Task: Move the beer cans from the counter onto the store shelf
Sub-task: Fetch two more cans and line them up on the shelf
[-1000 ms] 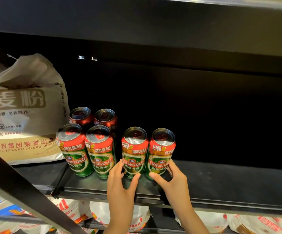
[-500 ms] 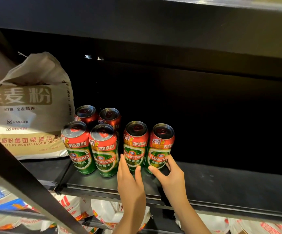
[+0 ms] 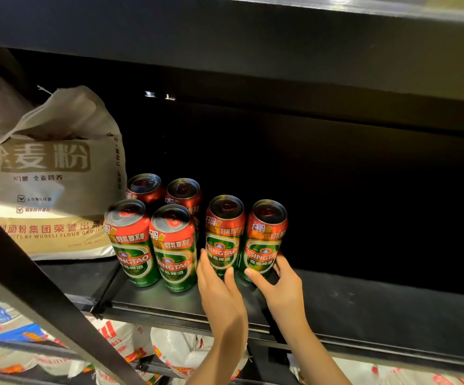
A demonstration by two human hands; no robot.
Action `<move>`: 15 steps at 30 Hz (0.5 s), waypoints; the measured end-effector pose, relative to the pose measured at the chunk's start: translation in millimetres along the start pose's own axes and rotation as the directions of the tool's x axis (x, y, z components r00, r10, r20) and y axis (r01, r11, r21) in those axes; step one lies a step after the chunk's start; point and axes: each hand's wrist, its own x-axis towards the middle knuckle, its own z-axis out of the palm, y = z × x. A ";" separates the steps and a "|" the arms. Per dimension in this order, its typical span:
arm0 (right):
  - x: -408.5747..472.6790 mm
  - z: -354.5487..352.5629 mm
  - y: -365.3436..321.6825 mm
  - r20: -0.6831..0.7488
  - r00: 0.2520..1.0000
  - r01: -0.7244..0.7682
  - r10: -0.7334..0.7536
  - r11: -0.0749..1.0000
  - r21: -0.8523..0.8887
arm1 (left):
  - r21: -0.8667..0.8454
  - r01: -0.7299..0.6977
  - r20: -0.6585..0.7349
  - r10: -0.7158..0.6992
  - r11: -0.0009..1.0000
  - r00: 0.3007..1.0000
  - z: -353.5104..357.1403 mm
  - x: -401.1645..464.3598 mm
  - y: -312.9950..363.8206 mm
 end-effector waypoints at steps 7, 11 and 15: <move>9.3 5.1 1.6 -0.009 0.999 -0.037 0.037 0.999 -0.026 | 0.011 0.060 0.008 -0.060 0.998 0.998 5.5 7.8 5.6; 14.2 7.4 3.3 -0.020 0.998 -0.066 0.065 0.997 -0.047 | 0.003 0.078 -0.009 -0.078 0.997 0.997 9.6 9.5 6.0; 18.2 8.8 2.9 -0.031 0.998 -0.055 0.053 0.996 -0.069 | 0.000 0.087 -0.011 -0.087 0.996 0.996 11.8 13.5 4.2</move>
